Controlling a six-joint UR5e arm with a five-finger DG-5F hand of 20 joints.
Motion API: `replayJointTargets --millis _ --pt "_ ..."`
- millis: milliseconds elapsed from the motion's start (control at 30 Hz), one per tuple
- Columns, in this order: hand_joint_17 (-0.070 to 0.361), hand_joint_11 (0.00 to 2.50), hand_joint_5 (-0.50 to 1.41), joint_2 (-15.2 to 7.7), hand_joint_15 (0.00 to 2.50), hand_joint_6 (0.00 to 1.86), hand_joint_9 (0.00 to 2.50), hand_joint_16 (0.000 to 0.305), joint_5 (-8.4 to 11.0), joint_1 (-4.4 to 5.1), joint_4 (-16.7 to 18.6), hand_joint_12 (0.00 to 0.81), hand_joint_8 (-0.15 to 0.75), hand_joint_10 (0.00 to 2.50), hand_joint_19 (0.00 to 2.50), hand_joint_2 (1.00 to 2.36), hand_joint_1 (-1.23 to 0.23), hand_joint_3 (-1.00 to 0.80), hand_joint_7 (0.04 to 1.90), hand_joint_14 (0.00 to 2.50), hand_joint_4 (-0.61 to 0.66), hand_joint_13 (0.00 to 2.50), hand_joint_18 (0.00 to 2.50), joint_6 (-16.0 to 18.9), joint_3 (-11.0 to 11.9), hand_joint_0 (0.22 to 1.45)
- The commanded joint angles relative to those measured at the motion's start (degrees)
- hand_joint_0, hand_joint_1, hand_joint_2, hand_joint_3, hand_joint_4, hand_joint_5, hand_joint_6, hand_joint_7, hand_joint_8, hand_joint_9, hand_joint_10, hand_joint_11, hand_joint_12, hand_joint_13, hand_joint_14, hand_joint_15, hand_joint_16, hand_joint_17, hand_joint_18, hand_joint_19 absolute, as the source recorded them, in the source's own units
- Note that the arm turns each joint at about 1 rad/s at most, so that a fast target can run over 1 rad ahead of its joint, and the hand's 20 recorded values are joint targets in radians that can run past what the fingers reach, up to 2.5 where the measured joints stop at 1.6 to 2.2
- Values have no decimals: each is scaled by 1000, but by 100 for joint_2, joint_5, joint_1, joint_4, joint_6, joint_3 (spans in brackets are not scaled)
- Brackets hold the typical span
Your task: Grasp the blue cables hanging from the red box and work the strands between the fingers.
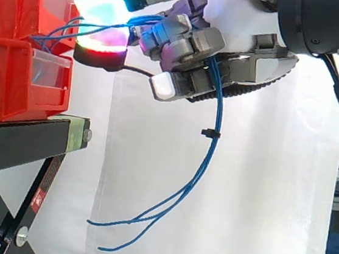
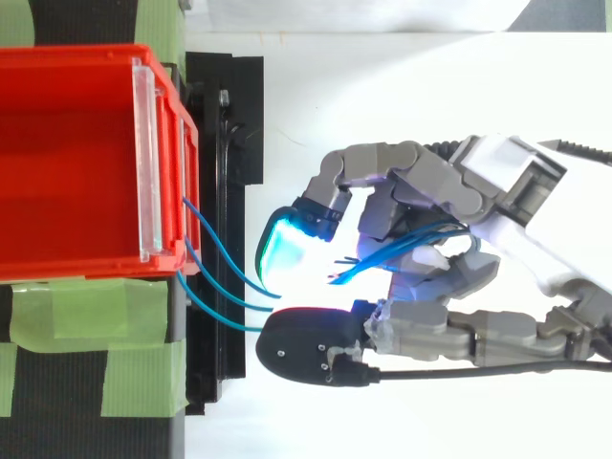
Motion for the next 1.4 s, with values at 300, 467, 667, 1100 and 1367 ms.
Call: replayJointTargets --millis 300,467,667,1100,1367 --pt "155 2500 -21 1 1569 568 159 69 0 -9 -3 591 511 2500 502 1007 -844 489 1214 2500 249 877 1267 162 0 1042" --pt "150 2500 78 1 1620 506 255 67 0 -9 6 582 516 2500 633 1016 -792 382 1279 2500 267 934 1374 162 0 1038" --pt "147 2500 141 1 1663 378 311 65 0 -9 6 589 525 2500 709 1019 -712 -414 1360 2500 279 967 1404 162 0 821" --pt "143 2500 144 1 1618 427 329 64 0 0 -3 595 531 2500 659 1016 -698 -581 1342 2500 280 978 1411 162 0 822" --pt "145 2500 78 1 1668 467 312 65 0 0 6 607 537 2500 704 1013 -738 -639 1329 2500 287 968 1406 162 0 815"
